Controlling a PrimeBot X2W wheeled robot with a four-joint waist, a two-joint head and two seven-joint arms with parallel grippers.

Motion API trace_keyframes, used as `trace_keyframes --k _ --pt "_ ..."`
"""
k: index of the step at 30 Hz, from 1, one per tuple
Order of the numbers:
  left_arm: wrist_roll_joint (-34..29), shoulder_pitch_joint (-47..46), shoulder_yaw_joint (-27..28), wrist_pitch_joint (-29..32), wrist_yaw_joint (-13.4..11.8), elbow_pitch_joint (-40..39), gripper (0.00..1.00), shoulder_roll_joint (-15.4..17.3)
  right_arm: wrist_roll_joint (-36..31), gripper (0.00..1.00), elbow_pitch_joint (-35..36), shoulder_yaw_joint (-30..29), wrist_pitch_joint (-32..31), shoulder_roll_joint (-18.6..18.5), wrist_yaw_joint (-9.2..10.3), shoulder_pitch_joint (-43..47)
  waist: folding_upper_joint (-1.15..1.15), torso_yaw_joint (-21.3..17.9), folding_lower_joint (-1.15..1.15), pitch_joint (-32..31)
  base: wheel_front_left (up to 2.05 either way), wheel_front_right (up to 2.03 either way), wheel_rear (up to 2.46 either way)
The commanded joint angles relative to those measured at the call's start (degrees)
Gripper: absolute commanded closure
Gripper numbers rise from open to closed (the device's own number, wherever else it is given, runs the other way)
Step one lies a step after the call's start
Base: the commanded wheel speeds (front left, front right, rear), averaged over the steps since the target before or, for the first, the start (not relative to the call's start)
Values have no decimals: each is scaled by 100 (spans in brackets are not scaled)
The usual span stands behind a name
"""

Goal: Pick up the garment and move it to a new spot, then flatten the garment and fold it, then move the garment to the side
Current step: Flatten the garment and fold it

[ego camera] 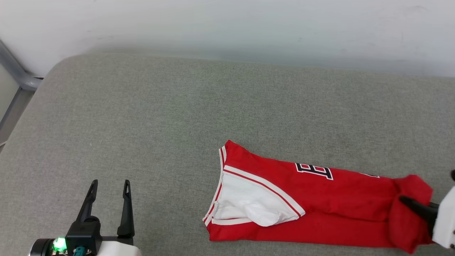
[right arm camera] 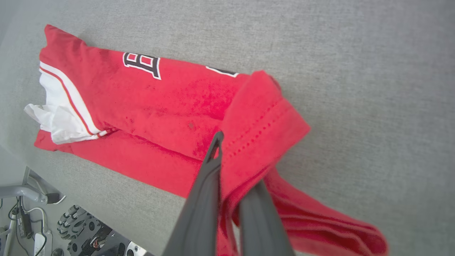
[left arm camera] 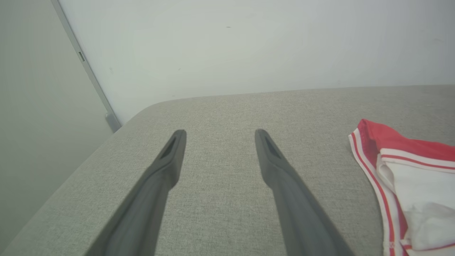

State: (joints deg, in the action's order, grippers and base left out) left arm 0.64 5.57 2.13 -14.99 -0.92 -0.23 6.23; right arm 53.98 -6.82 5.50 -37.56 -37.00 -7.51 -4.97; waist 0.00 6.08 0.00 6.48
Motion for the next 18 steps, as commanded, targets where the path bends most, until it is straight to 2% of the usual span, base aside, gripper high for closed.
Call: trace_keyframes --k 1,9,18 --pt "-22 -17 -3 -26 23 9 0 -17 -56 100 303 140 -52 81 5 11 0 5 0 16 0 0 0" --pt "-36 -162 -76 -26 77 36 0 -19 -283 100 989 848 -164 330 4 -426 0 81 0 121 0 0 0" --pt "-30 -371 -175 -26 113 93 0 -43 -506 100 827 2049 -120 599 4 -1490 0 260 0 331 0 0 0"
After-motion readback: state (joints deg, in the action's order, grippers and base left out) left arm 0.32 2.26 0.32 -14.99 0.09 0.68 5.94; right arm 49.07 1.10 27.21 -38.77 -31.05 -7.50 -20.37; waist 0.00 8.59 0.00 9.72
